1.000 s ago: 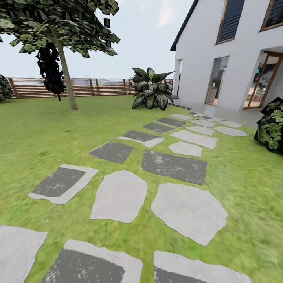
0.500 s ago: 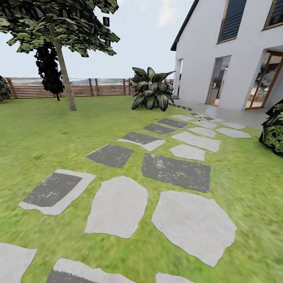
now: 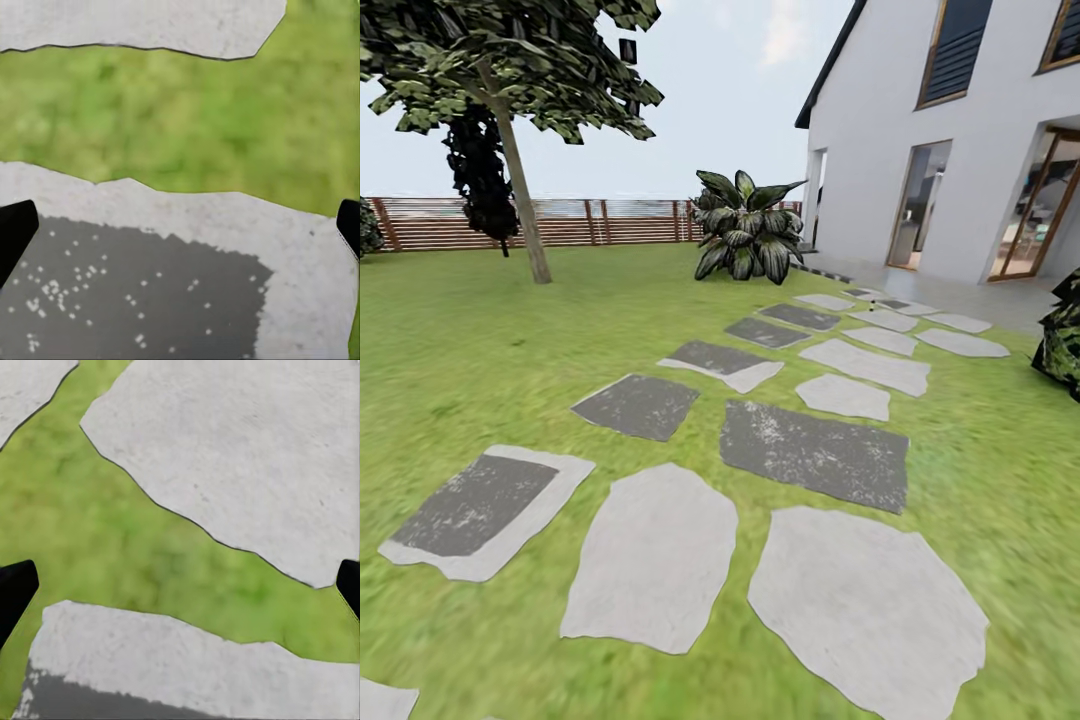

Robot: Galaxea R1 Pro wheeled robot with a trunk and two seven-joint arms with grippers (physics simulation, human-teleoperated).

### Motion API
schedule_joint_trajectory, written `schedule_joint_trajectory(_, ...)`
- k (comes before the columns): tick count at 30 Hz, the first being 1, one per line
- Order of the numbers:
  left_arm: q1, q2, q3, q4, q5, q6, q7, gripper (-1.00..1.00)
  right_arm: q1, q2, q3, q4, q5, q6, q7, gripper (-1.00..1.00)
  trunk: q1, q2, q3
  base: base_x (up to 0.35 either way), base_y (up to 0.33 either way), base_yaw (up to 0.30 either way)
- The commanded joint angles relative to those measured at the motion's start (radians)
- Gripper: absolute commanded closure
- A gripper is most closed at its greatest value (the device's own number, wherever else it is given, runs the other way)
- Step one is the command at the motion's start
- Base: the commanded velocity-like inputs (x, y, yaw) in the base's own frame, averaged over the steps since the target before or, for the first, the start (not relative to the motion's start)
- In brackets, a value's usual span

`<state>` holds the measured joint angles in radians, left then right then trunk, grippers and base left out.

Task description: Pick up the pesticide atomizer in the garden and spray insectifuge to fully cover both potted plants in the garden.

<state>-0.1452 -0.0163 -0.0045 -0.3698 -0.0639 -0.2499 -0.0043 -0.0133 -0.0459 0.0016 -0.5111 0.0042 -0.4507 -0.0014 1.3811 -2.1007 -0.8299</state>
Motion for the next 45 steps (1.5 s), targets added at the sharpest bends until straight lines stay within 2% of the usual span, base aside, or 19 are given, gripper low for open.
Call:
schedule_joint_trajectory(1,-0.001,0.0,0.001,0.001,-0.007,-0.003,0.0,-1.0,-0.001,0.0,0.001,0.001,0.001,-0.003,0.0,-1.0,0.0,0.0,-0.001,0.34,0.0,0.0)
schedule_joint_trajectory(45,-0.001,0.0,0.001,0.002,-0.007,-0.003,0.0,-1.0,-0.001,0.001,0.0,-0.003,-0.001,-0.003,-0.001,-1.0,0.0,0.0,-0.001,0.339,0.0,0.0)
